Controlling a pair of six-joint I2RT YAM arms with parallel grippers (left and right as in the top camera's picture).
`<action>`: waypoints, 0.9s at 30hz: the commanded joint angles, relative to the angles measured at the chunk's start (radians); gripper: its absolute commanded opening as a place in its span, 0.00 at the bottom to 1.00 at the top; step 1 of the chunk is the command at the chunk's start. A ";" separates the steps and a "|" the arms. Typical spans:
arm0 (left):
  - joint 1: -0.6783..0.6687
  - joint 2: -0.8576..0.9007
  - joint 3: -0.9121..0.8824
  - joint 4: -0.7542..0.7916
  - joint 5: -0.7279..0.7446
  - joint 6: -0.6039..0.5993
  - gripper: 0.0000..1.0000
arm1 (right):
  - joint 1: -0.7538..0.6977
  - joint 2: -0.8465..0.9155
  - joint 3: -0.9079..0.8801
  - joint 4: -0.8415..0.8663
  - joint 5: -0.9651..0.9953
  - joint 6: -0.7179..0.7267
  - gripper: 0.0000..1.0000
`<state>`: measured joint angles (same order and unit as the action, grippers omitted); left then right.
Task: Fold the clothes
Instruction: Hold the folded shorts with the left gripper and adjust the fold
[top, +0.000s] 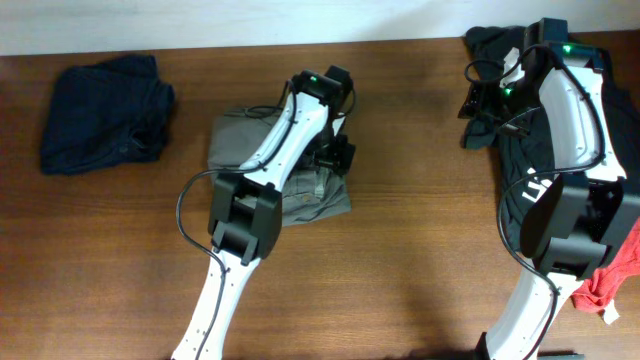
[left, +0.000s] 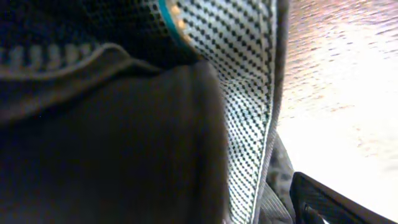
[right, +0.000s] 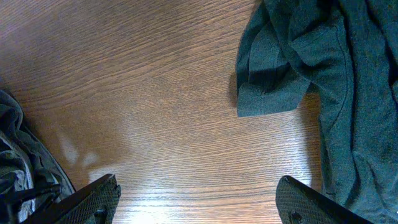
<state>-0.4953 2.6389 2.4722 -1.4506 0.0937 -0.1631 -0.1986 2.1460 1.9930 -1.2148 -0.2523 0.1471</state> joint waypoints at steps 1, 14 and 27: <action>0.023 0.020 0.018 0.000 0.147 0.030 0.94 | 0.002 0.003 -0.008 -0.001 -0.005 -0.012 0.85; 0.004 0.021 0.017 0.055 -0.031 -0.069 0.96 | 0.002 0.004 -0.008 -0.008 -0.005 -0.012 0.85; -0.063 0.070 0.016 0.062 -0.274 -0.072 0.98 | 0.002 0.004 -0.008 -0.009 -0.005 -0.021 0.85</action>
<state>-0.5472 2.6568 2.4783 -1.3956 -0.0837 -0.2367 -0.1986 2.1460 1.9930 -1.2217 -0.2523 0.1452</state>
